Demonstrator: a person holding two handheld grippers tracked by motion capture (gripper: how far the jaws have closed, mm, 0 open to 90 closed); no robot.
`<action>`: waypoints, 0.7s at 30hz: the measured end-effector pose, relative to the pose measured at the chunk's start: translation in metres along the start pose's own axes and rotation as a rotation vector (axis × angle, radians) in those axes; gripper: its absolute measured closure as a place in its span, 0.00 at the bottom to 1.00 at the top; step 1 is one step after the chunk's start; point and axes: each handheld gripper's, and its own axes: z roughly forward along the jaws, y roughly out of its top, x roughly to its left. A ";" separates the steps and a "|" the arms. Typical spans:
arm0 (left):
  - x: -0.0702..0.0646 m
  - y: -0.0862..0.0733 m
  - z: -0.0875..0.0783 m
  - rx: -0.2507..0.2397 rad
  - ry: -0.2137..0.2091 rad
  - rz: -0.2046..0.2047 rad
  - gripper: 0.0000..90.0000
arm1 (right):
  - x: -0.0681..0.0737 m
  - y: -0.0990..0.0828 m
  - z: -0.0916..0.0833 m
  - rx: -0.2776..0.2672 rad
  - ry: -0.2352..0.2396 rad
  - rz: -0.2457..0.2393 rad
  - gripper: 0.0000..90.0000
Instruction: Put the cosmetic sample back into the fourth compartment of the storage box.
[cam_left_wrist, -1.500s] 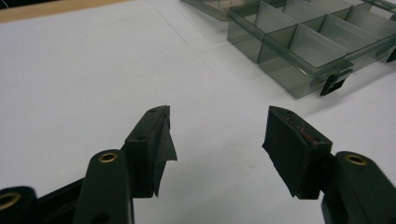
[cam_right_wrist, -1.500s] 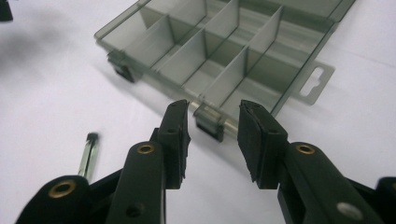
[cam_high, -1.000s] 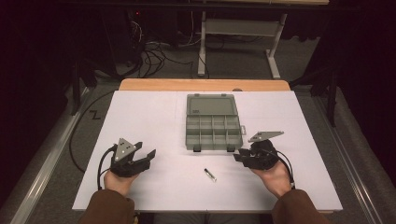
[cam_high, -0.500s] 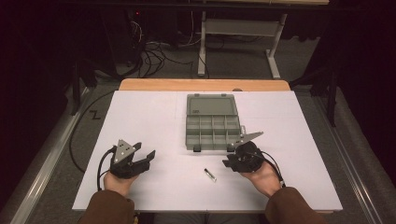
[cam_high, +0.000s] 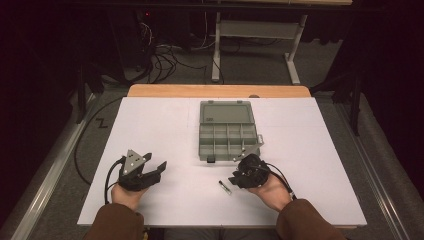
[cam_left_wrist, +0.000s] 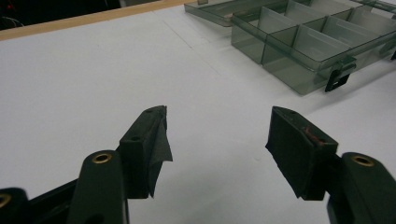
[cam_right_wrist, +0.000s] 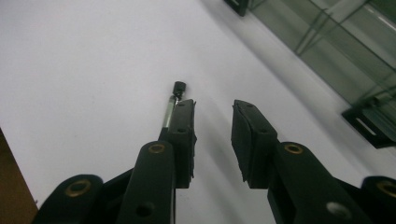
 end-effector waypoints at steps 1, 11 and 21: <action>0.000 0.000 0.000 0.003 -0.001 -0.001 0.42 | 0.002 0.001 0.001 0.008 0.004 -0.001 0.78; 0.001 0.000 0.000 0.005 -0.002 -0.007 0.42 | 0.011 0.009 0.010 0.062 0.025 -0.042 0.79; 0.001 0.000 0.001 0.010 -0.003 -0.013 0.43 | 0.017 0.013 0.015 0.104 0.035 -0.059 0.79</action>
